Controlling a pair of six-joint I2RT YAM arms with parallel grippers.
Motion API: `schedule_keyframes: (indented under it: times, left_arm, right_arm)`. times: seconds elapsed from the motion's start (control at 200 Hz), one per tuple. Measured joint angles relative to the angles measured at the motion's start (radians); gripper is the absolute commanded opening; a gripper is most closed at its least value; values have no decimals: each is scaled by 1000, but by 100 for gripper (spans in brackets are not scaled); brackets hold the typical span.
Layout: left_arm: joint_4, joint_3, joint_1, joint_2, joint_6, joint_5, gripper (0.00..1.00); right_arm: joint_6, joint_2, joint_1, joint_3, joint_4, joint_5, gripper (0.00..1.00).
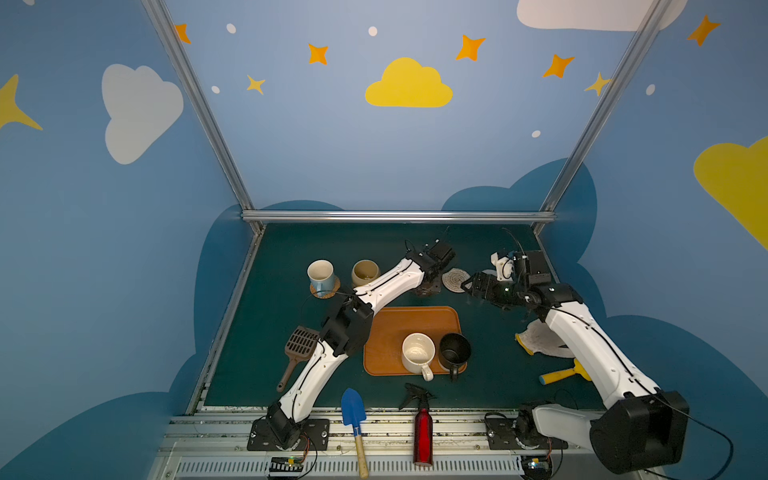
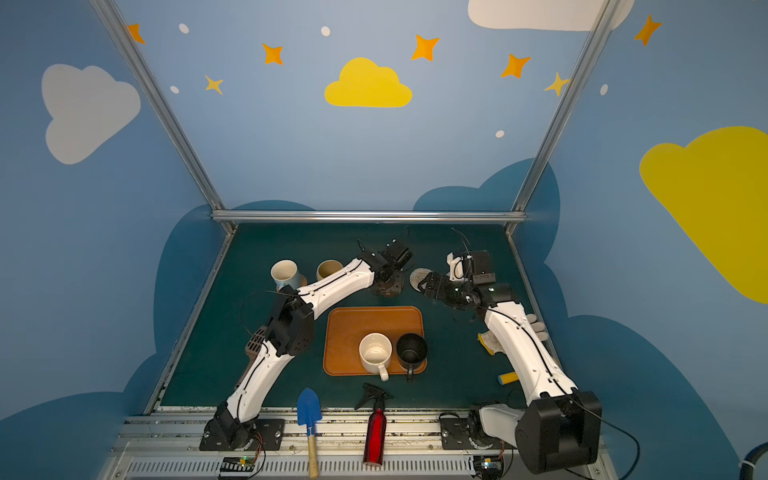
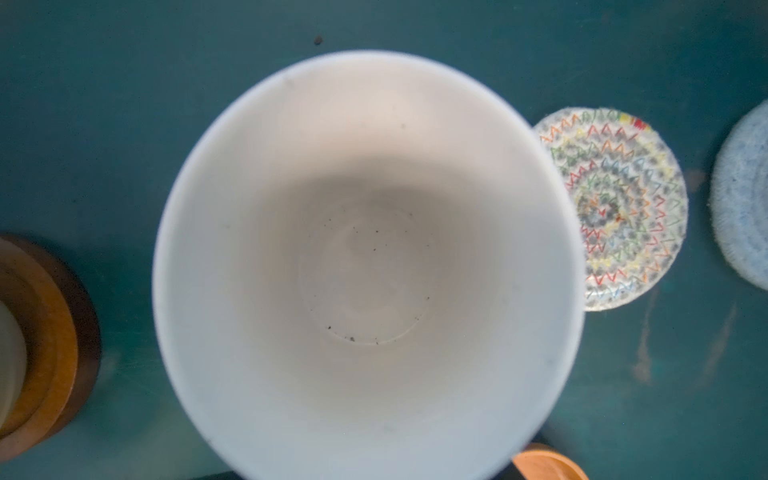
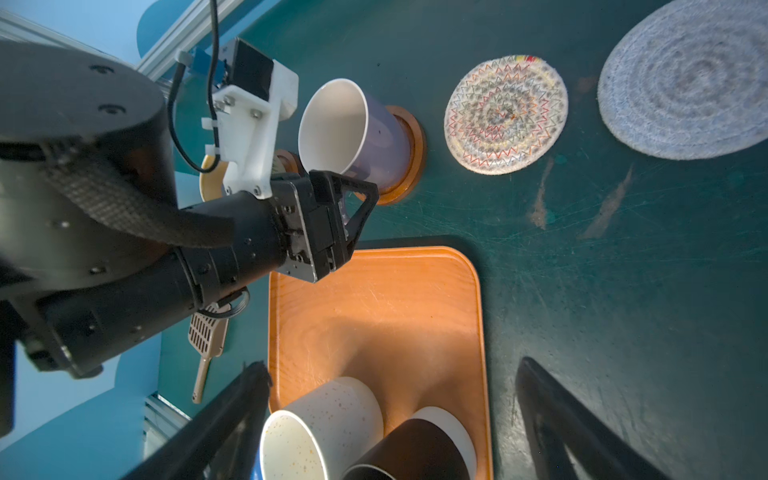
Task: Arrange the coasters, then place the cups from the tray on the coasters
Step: 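Lower the lavender mug onto the wooden coaster and open the left gripper, then move the right gripper down to the white speckled mug while the left gripper withdraws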
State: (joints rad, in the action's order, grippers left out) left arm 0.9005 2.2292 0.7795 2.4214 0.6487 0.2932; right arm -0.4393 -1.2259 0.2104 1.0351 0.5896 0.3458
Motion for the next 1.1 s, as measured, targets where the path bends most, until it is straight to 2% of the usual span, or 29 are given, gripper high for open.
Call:
schedule_keyframes:
  times: [0.205,0.36,0.521,0.741,0.896,1.031,1.101]
  left_arm:
    - [-11,-49,0,-54,3,-6,68]
    - [-44,-113,2,-148,2,-32,99]
    - [-149,-286,1,-325,12,-80,99]
    - [-290,-512,-22,-549,14,-200,100]
    - [-364,-734,-69,-773,-26,-356,100]
    - [-388,-879,-145,-971,-69,-544,100]
    - [-379,-930,-181,-1055,-87,-599,100]
  right_arm:
    - [48,76,0,-11,10,7,93]
    - [58,125,11,-12,17,40,90]
    - [63,128,84,-12,58,40,92]
    - [76,168,293,-12,134,-26,90]
    - [61,216,423,-9,198,-79,82]
    - [35,224,537,-9,244,-132,81]
    - [23,226,610,-19,248,-166,80]
